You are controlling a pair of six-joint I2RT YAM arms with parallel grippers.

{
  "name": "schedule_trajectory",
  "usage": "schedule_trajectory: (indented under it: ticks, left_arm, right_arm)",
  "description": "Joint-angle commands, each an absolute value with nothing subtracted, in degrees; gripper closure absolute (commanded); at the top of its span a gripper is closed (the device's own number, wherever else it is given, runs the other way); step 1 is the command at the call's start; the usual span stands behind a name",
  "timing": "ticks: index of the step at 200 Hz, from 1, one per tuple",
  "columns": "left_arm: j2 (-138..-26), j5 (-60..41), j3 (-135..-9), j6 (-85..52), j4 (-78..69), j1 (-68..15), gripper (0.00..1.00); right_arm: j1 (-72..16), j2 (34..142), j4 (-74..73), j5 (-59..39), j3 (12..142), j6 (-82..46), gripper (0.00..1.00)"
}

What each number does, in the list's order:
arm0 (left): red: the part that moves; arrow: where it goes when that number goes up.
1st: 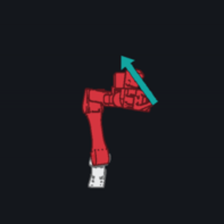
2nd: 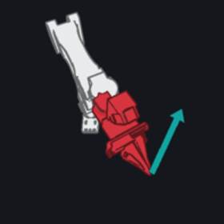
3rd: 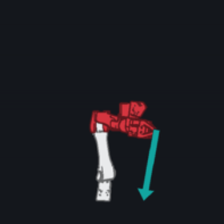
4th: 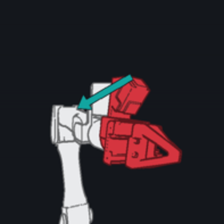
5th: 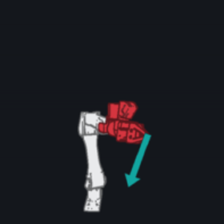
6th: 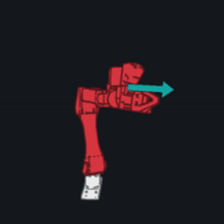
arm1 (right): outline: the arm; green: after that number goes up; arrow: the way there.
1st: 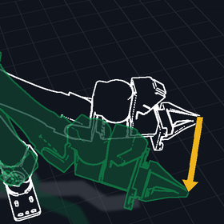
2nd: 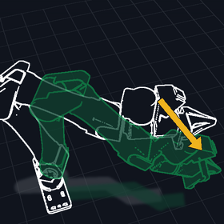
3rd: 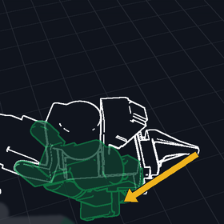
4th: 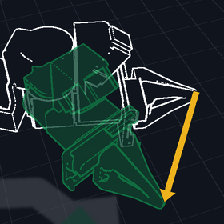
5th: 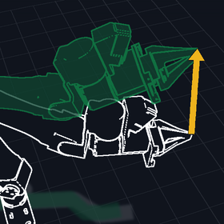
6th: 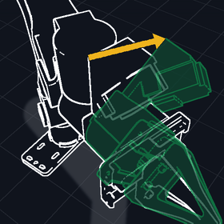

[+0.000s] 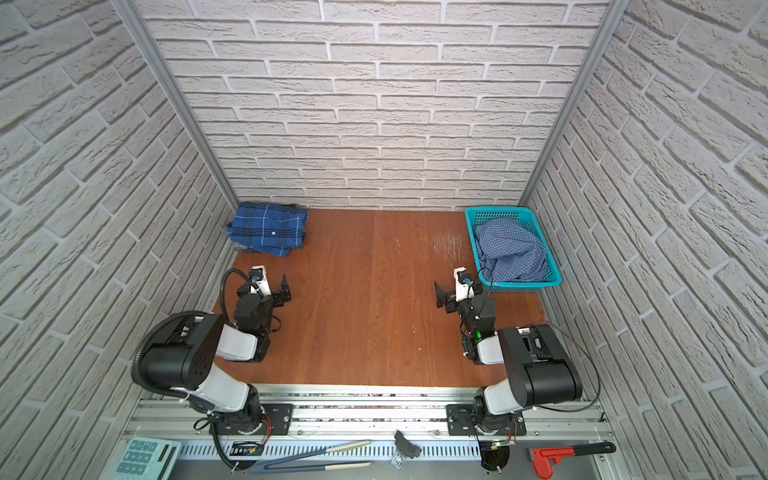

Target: Fold and stack the long sleeve shirts

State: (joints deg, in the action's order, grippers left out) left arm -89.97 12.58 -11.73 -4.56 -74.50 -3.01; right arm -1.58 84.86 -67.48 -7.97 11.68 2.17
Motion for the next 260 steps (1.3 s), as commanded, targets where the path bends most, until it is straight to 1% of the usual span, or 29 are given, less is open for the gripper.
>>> schedule_trajectory:
  ticks: [1, 163, 170, 183, 189, 201, 205, 211, 222, 234, 249, 260]
  left_arm:
    - [-90.11, 12.20, -12.30, -4.41, -77.42, -2.72, 0.01]
    - [-89.98, 12.21, -12.22, -4.48, -77.55, -2.65, 0.02]
    - [-89.95, 13.15, -12.25, -4.21, -77.76, -2.91, 0.02]
    - [-86.74, 18.45, -12.71, -2.52, -74.47, -5.56, 0.02]
    - [-83.85, 25.04, -13.50, -1.30, -71.30, -7.92, 0.02]
    - [-77.41, 38.01, -17.45, 0.08, -61.58, -13.76, 0.02]
    - [-75.27, 40.90, -19.72, -1.18, -57.73, -15.02, 0.01]
    - [-72.22, 42.51, -23.11, -4.35, -49.73, -15.98, 0.02]
    - [-67.40, 39.81, -29.90, -14.07, -32.93, -15.60, 0.01]
    - [-64.73, 36.72, -36.56, -28.02, -16.06, -14.11, 0.02]
    - [-63.19, 23.00, -39.21, -30.52, -11.46, -10.63, 0.02]
    - [-62.31, 18.08, -40.01, -31.76, -9.90, -10.02, 0.02]
  right_arm:
    - [-1.27, 84.10, -69.64, -8.61, 11.64, 2.26, 0.00]
    - [-1.19, 83.96, -69.52, -8.61, 11.63, 2.28, 0.00]
    - [-1.23, 83.85, -69.59, -8.53, 11.58, 2.34, 0.00]
    - [-1.31, 83.14, -71.25, -7.77, 11.46, 2.73, 0.00]
    - [-1.40, 80.68, -66.57, -7.28, 13.12, 2.60, 0.00]
    - [-1.49, 73.93, -43.56, -4.71, 22.62, 0.16, 0.00]
    - [-1.51, 72.36, -38.31, -2.83, 26.04, -1.47, 0.00]
    - [-1.43, 70.72, -30.52, -1.12, 30.80, -4.75, 0.00]
    - [-1.38, 69.04, -19.81, -1.21, 38.40, -7.71, 0.00]
    - [-1.23, 68.35, -13.63, -3.57, 43.31, -9.63, 0.00]
    - [-0.27, 68.64, -8.41, -2.53, 47.35, -12.91, 0.00]
    - [1.71, 69.84, -3.57, -1.84, 50.48, -16.00, 0.00]
